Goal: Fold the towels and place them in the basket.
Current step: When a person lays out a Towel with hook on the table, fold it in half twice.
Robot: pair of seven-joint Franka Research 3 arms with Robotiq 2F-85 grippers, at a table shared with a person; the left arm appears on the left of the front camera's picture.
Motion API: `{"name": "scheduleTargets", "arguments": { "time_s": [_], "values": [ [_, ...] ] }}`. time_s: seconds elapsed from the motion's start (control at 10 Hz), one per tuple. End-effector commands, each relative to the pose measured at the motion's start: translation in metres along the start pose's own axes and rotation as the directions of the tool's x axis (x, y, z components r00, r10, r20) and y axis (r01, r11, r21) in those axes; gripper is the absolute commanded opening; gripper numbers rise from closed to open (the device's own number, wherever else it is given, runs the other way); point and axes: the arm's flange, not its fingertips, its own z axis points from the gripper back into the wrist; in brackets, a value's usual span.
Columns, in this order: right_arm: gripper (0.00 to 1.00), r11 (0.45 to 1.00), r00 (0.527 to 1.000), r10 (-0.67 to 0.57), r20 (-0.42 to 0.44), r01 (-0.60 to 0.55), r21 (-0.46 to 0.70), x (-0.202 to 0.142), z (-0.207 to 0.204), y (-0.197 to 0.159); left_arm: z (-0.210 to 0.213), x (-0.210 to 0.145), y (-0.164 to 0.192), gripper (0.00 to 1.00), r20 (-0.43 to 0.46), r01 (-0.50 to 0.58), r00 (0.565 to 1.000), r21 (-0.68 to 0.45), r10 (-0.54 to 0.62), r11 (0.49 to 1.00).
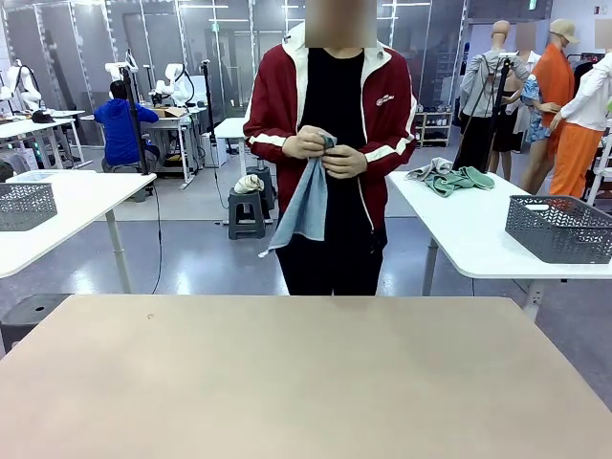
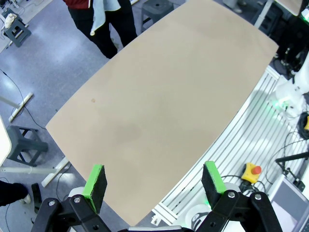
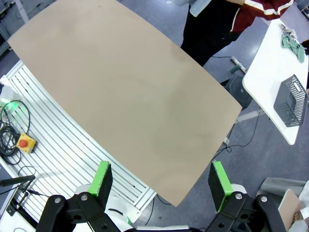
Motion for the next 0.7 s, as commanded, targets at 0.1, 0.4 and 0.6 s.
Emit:
{"name": "scheduleTargets", "arguments": {
  "time_s": [0.1, 0.4, 0.6],
  "values": [
    [1.0, 1.0, 1.0, 0.001, 0.005, -0.001, -0.003, -0.0015, 0.0012, 0.0008, -0.0002, 0.0005, -0.0005, 1.0, 0.002, 0.004, 1.0, -0.004, -0.004, 1.0],
    [1.0, 1.0, 1.0, 0.001, 0.005, -0.001, -0.003, -0.0015, 0.0012, 0.0008, -0.0002, 0.0005, -0.0005, 1.0, 0.002, 0.004, 1.0, -0.004, -0.004, 1.0],
    [1.0, 1.0, 1.0, 0.001, 0.005, -0.001, -0.003, -0.0015, 0.0012, 0.0008, -0.0002, 0.0005, -0.0005, 1.0, 0.002, 0.004, 1.0, -0.004, -0.004, 1.0]
  ]
}}
